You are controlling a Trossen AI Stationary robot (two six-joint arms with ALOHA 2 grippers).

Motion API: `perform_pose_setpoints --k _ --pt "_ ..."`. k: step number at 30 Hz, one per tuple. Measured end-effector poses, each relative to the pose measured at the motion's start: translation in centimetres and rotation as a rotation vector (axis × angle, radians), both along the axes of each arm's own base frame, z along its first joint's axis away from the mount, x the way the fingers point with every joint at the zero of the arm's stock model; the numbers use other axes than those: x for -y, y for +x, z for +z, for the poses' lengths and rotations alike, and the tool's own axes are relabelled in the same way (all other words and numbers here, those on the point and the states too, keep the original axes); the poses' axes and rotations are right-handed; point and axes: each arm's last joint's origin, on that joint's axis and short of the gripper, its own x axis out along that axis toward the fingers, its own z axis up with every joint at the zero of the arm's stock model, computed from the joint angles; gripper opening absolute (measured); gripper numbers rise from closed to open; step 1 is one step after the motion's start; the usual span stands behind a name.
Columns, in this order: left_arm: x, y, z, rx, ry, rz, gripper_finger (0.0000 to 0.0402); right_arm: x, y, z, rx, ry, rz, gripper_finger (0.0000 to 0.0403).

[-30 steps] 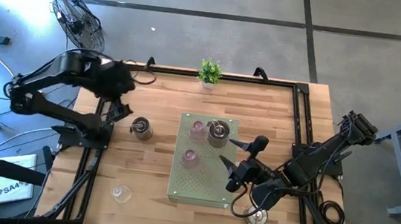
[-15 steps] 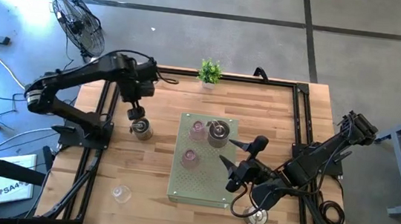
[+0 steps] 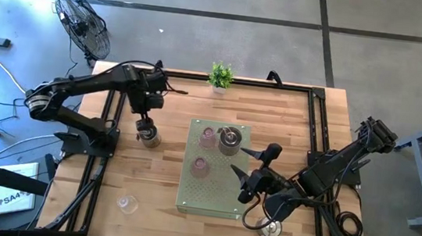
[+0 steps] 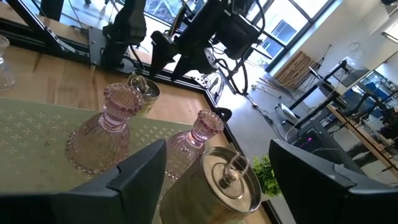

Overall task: Pick & Place candle stick holders
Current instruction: Put the top silver scented candle on the shelf

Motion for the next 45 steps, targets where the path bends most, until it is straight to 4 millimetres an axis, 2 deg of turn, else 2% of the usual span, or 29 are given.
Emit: perform_pose_setpoints --k 19,37,45 --pt "0.2 -0.1 -2.4 0.014 -0.040 0.001 0.0399 0.0 0.0 0.0 0.000 0.001 0.001 0.0277" --pt "0.2 0.2 -2.5 0.047 -0.060 0.001 0.0399 0.0 0.0 0.0 -0.003 -0.001 0.001 0.0277" --pt "1.9 1.0 -2.5 0.029 -0.027 -0.096 0.0399 0.0 0.0 0.0 -0.006 -0.003 0.001 0.0277"
